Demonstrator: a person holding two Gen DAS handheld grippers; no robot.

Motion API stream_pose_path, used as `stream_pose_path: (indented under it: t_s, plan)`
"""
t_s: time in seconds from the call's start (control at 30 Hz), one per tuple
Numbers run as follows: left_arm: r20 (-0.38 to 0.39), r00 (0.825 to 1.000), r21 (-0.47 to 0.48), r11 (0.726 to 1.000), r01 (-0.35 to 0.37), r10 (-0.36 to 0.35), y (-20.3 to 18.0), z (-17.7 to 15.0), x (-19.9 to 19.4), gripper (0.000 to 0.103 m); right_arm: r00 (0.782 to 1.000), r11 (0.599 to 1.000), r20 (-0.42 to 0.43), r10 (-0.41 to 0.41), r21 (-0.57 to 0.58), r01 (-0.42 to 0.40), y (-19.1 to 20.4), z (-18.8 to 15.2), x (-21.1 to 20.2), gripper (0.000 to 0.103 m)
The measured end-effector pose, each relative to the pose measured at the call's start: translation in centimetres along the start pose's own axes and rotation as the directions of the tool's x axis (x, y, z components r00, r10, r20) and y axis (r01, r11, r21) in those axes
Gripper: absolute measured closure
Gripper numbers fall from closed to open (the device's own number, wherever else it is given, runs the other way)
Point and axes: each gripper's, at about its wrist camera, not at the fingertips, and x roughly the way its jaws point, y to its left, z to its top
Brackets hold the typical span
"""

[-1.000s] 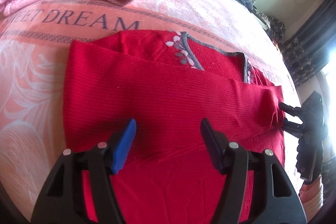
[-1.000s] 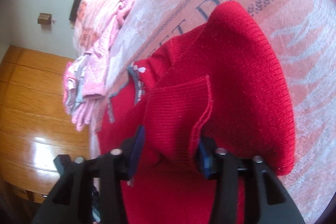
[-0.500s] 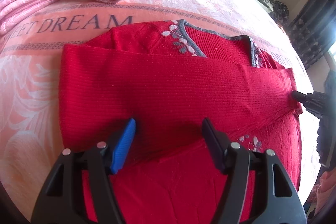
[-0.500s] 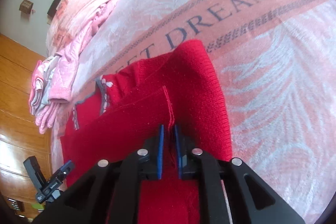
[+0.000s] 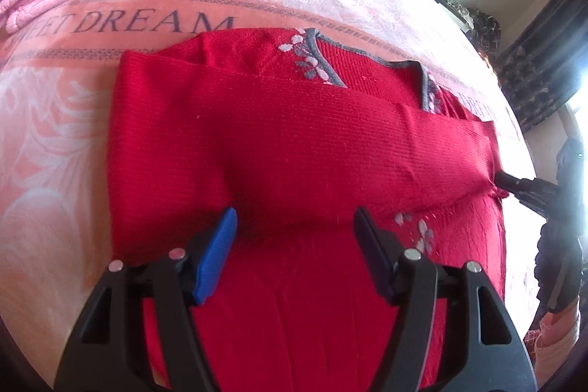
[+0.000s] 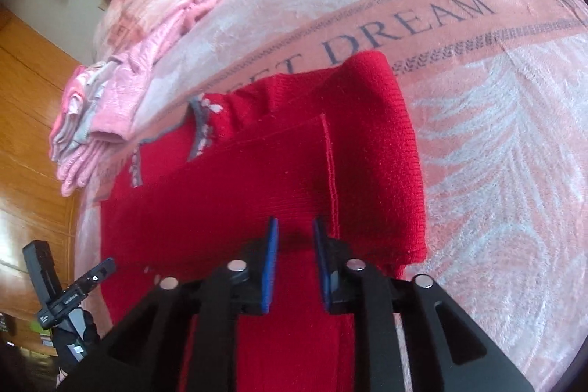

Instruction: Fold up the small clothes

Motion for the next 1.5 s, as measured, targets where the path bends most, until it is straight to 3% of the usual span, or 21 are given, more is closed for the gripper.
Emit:
stream_pose_path:
  t_s: [0.17,0.3,0.4,0.53,0.67,0.97,1.0,1.07,1.13,1.23,1.3,1.37,1.4,1.47,1.5]
  plan:
    - [-0.067,0.997,0.046,0.999,-0.019,0.022,1.7,-5.2,-4.8,0.026,1.0,0.988,-0.006,0.029,-0.148,-0.03,1.5,-5.9,-5.7,0.057]
    - [-0.172,0.984,0.033,0.998,-0.049,0.054,4.7,-11.9,-7.5,0.026,0.995,0.977,-0.091,0.047,-0.205,-0.065,1.4,-12.8,-8.0,0.056]
    - [-0.237,0.971,0.002,1.0,-0.012,0.012,5.9,-17.7,-9.2,0.026,0.988,0.976,-0.141,0.062,-0.201,-0.09,0.8,-17.7,-9.5,0.056]
    - [-0.268,0.963,-0.034,0.999,0.027,-0.035,6.1,-22.7,-10.5,0.026,0.985,0.97,-0.167,0.031,-0.232,-0.07,0.8,-22.9,-10.9,0.056]
    - [-0.245,0.969,-0.029,0.999,0.025,-0.031,6.0,-25.0,-11.6,0.026,0.98,0.969,-0.194,0.035,-0.233,-0.081,0.7,-25.9,-11.7,0.056]
    - [-0.26,0.961,-0.051,0.995,0.082,-0.093,4.3,-28.4,-12.1,0.023,0.977,0.975,-0.215,-0.013,-0.218,-0.035,-0.9,-28.9,-12.6,0.055]
    - [-0.262,0.958,-0.059,0.993,0.102,-0.114,4.3,-28.8,-12.3,0.023,0.976,0.977,-0.218,-0.016,-0.212,-0.032,-1.2,-29.0,-12.7,0.054]
    - [-0.283,0.935,-0.091,0.976,0.197,-0.215,3.7,-29.2,-11.9,0.022,0.972,0.977,-0.232,-0.018,-0.212,-0.033,-1.5,-29.4,-12.7,0.053]
    - [-0.293,0.916,-0.136,0.96,0.245,-0.275,3.7,-29.6,-11.4,0.022,0.967,0.975,-0.254,-0.004,-0.217,-0.053,-1.7,-29.9,-12.7,0.053]
    - [-0.269,0.91,-0.199,0.942,0.269,-0.317,4.3,-29.7,-11.2,0.023,0.962,0.97,-0.272,-0.01,-0.237,-0.057,-1.3,-30.3,-12.5,0.051]
    - [-0.263,0.894,-0.245,0.921,0.302,-0.363,4.7,-29.9,-11.3,0.035,0.957,0.966,-0.29,0.008,-0.246,-0.083,-1.0,-30.4,-12.6,0.052]
    - [-0.296,0.885,-0.263,0.921,0.286,-0.359,4.7,-30.3,-10.8,0.084,0.95,0.962,-0.312,0.022,-0.253,-0.105,-0.8,-30.7,-12.5,0.067]
    - [-0.323,0.875,-0.286,0.918,0.273,-0.361,4.8,-30.7,-10.2,0.095,0.947,0.959,-0.32,0.015,-0.264,-0.104,-0.5,-30.9,-12.3,0.073]
    - [-0.323,0.863,-0.333,0.9,0.281,-0.389,4.9,-31.2,-9.5,0.098,0.944,0.955,-0.331,0.014,-0.274,-0.11,-0.5,-30.9,-12.2,0.09]
    - [-0.32,0.86,-0.343,0.895,0.285,-0.396,4.8,-30.9,-9.3,0.098,0.941,0.958,-0.337,0.043,-0.253,-0.135,-0.5,-30.8,-12.3,0.092]
